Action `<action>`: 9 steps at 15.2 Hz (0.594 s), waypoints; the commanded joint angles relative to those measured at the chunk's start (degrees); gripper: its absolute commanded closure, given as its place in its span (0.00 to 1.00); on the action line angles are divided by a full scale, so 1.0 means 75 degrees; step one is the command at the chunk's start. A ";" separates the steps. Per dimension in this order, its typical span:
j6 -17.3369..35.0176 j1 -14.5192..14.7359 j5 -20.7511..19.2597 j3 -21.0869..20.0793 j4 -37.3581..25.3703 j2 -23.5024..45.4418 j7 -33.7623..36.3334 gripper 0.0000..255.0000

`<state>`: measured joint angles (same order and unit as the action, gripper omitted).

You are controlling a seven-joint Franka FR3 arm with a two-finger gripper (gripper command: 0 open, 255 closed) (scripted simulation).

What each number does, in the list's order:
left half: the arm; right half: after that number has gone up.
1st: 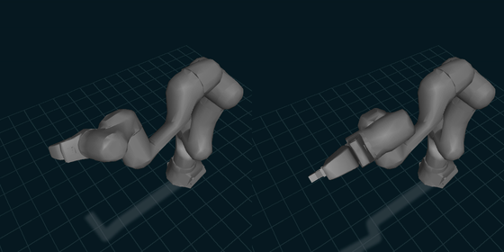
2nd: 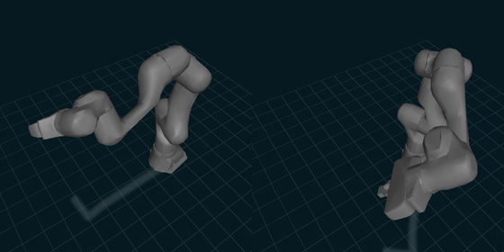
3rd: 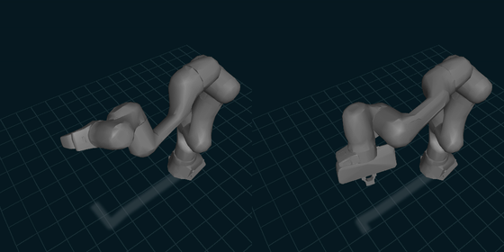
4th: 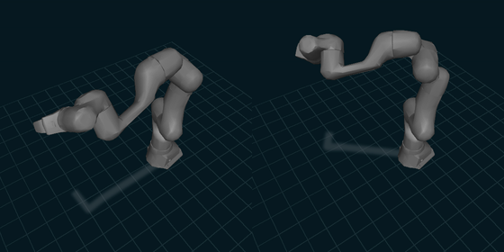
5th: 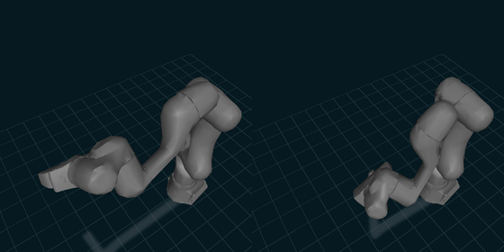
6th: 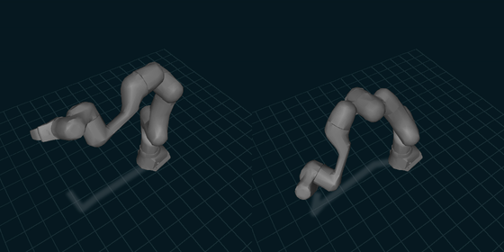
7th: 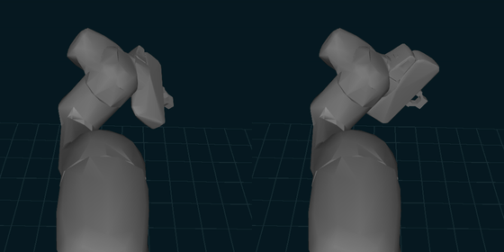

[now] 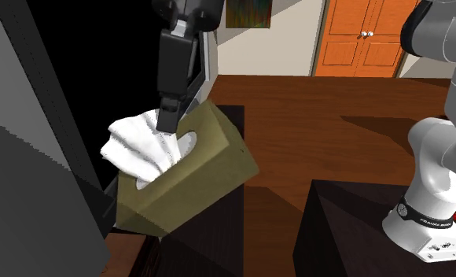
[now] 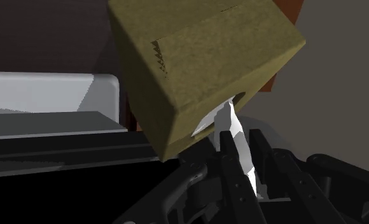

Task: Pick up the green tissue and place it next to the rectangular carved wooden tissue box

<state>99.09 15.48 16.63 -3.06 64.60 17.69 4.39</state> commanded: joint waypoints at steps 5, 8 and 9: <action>0.0272 0.0455 -0.0236 -0.0141 -0.0294 0.0403 0.0531 1.00; 0.0665 0.0453 -0.0201 -0.0141 0.0291 0.0223 0.0427 1.00; 0.0789 0.0452 -0.0190 -0.0141 0.0469 0.0173 0.0393 1.00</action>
<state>103.94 18.87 15.12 -4.12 66.53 19.48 7.60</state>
